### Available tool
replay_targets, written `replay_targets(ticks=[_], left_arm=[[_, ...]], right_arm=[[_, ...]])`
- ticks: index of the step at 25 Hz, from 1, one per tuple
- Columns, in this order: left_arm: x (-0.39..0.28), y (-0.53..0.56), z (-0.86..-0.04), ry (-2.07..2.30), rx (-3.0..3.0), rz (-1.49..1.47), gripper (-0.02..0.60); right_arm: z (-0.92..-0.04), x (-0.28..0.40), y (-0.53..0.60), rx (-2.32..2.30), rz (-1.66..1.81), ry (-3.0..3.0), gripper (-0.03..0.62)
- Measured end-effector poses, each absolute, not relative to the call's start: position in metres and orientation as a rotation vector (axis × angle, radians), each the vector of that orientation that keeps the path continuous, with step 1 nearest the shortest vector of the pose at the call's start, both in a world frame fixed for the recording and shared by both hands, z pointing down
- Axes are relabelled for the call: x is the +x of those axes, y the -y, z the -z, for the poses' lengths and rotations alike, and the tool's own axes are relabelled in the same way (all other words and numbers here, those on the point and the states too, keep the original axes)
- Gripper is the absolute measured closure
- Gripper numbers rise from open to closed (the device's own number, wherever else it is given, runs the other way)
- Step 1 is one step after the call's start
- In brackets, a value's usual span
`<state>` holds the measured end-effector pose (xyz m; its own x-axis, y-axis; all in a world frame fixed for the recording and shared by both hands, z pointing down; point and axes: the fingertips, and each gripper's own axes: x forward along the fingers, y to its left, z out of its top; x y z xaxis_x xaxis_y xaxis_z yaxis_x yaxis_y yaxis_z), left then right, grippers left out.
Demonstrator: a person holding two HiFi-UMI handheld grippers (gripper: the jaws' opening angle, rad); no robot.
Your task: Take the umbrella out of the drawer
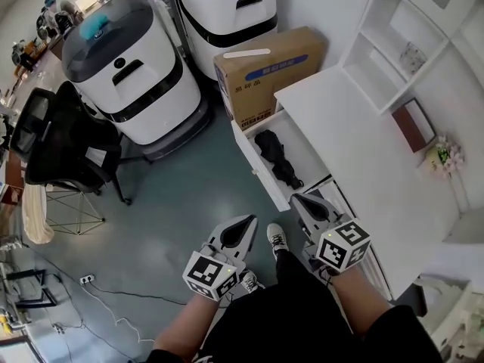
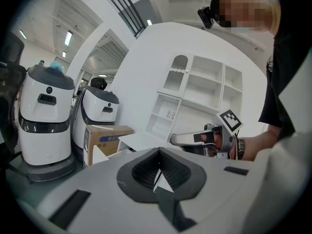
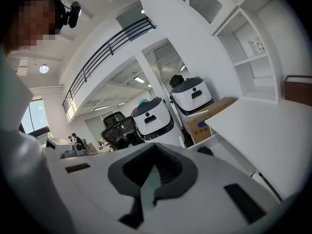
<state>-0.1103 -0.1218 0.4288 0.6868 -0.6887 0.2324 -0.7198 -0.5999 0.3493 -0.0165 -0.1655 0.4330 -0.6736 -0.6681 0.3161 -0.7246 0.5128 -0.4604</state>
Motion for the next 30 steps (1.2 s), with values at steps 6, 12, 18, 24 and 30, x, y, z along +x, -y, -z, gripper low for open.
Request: replay_targets(ticks=[6,12,18,24,30], left_arm=[[-0.096,0.145,-0.443,1.085,2.482,-0.123,0.584],[-0.087,0.166,-0.461,1.070,2.461,-0.149,0.584],[-0.079,0.188,-0.480,1.060,2.437,-0.161,0.584],[-0.074,0.207,-0.501,1.064,2.407,-0.166,0.584],[-0.074,0.219,-0.518,1.066,2.375,-0.186,0.584]], right_arm=[[-0.452,-0.004,0.196,1.222,-0.897,2.620,0.592],[-0.477,0.001,0.224,1.208,-0.917,2.587,0.592],[-0.504,0.009,0.252,1.207,-0.949,2.546,0.592],[-0.537,0.011,0.276,1.189,-0.973,2.505,0.591],[-0.578,0.007,0.299,1.156,-0.996,2.441,0.591]])
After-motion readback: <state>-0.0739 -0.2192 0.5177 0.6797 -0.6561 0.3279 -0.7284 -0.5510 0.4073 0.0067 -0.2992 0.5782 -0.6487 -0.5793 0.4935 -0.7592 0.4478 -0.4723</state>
